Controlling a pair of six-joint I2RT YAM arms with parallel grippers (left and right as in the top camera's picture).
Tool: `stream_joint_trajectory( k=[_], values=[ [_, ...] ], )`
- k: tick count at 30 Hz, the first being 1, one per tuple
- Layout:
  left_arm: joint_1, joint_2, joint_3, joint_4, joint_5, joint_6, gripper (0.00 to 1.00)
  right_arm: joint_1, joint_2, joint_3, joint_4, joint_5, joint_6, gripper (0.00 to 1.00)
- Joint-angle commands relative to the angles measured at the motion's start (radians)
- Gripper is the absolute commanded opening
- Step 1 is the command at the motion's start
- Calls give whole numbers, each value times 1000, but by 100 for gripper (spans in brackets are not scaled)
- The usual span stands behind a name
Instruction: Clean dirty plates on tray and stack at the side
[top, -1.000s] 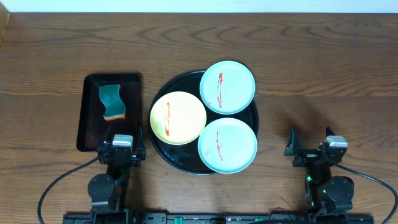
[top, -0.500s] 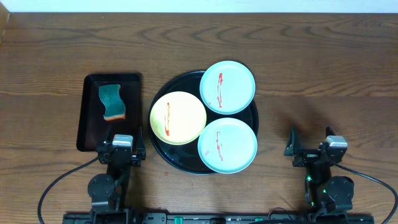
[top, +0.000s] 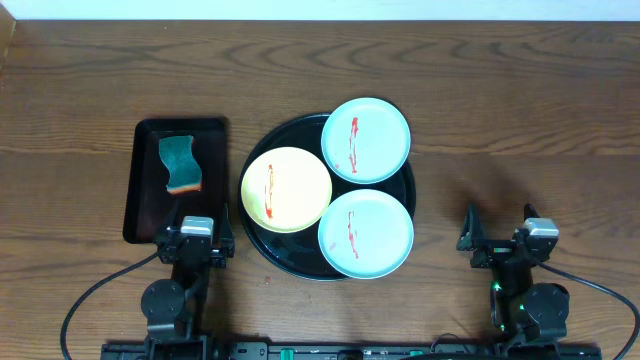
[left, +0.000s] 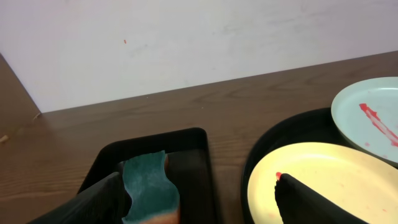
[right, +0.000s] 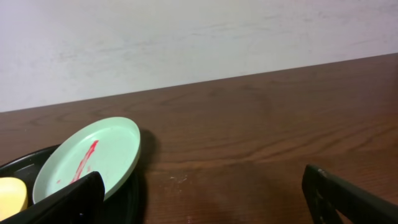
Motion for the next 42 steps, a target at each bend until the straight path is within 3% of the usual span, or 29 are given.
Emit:
stream_joint_trajectory(
  k=[1,13,18,22,31,36,42],
  values=[
    [-5,-5,-10,-45,14,9,78,-6,-2,-4,0,2,-11,99],
    [-5,-5,-10,-41,15,6,78,-6,-2,-4,6,14,-11,99],
    [-5,0,8,-41,24,-107,78,-6,-2,-2,32,-68,-11,99],
    [-5,45,66,-41,68,-128,78,-6,-2,16,51,-134,-10,99],
    [-5,347,376,-195,110,-157,78,-6,61,209,-36,-134,-11,99],
    [-5,548,590,-298,184,-158,78,-6,208,352,-66,-139,-11,99],
    [-5,762,901,-568,186,-161,78,-6,432,546,-158,-192,-36,99]
  ],
)
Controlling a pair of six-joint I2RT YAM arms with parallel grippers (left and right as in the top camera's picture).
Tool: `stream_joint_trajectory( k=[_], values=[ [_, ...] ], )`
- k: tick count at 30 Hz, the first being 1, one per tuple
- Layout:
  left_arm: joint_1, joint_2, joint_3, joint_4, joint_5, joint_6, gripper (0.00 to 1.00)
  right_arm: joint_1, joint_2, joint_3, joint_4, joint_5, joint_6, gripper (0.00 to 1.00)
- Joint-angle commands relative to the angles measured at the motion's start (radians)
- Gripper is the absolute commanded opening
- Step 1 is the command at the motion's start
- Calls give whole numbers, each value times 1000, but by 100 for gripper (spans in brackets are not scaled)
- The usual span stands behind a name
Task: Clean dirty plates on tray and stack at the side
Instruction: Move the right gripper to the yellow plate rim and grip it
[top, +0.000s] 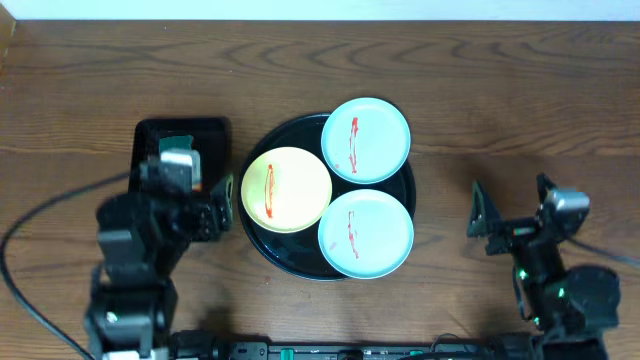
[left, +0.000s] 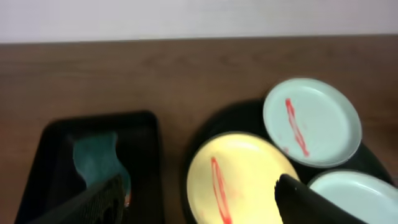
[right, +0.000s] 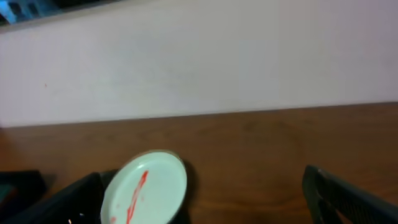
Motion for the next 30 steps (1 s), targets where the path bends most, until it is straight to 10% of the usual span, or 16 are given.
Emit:
stream_joint_trajectory(
  k=[1,17,30],
  values=[
    [-4,101,183,-118,23,-12,78,-6,118,113,-50,-52,-36,99],
    [-4,515,763,-741,-9,-90,78,-6,767,795,-712,-270,-171,99],
    [-4,529,763,-725,-34,-91,78,95,1003,808,-502,-416,45,83]
  ],
)
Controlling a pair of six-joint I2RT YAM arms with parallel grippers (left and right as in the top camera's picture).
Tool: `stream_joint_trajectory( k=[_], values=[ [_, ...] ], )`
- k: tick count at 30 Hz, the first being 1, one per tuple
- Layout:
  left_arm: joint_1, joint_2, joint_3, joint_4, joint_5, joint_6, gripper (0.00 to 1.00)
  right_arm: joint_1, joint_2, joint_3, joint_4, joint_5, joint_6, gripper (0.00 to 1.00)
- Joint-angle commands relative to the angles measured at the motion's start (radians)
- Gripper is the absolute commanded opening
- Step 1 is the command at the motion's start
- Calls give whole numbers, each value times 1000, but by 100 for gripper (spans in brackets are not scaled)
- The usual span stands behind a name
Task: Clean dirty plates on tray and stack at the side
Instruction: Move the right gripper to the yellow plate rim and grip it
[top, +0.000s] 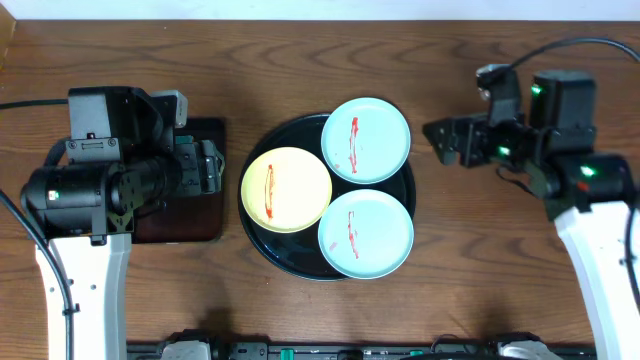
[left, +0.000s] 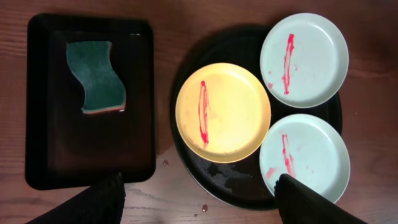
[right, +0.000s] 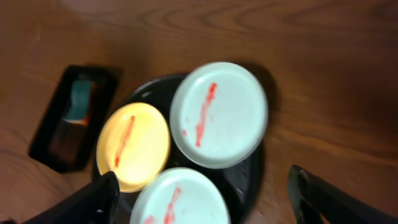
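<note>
On a round black tray (top: 262, 248) lie three plates, each streaked with red: a yellow plate (top: 286, 189), a far light-blue plate (top: 366, 140) and a near light-blue plate (top: 366, 234). A green sponge (left: 96, 77) lies in a rectangular black tray (left: 43, 162) left of them; the left arm hides it in the overhead view. My left gripper (left: 199, 205) hangs high above the sponge tray's right side, open and empty. My right gripper (top: 445, 142) is open and empty too, raised just right of the far blue plate.
Small red drops (left: 203, 206) dot the wooden table (top: 500, 260) near the round tray's front-left rim. A cable runs from the right arm off the far right edge. The left arm's body covers most of the sponge tray from above.
Both arms have risen and moved farther from the near edge. The left wrist now looks straight down on sponge and plates. The right gripper has gone from near-right to beside the far blue plate.
Both arms first sat folded at the table's near edge with open grippers. Then they were lifted, the left over the sponge tray's near end, the right at the near right. Now both hang high and open; plates and sponge have not moved.
</note>
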Motion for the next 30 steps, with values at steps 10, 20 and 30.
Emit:
stream_joint_trajectory(
  k=[10,20,30],
  values=[
    [69,123,26,-46,-185,-101,78,288,320,100,58,148,296,64],
    [105,262,26,-25,-287,-102,78,447,548,100,123,255,438,41],
    [113,280,26,-21,-287,-102,78,532,664,100,175,333,480,34]
  ],
)
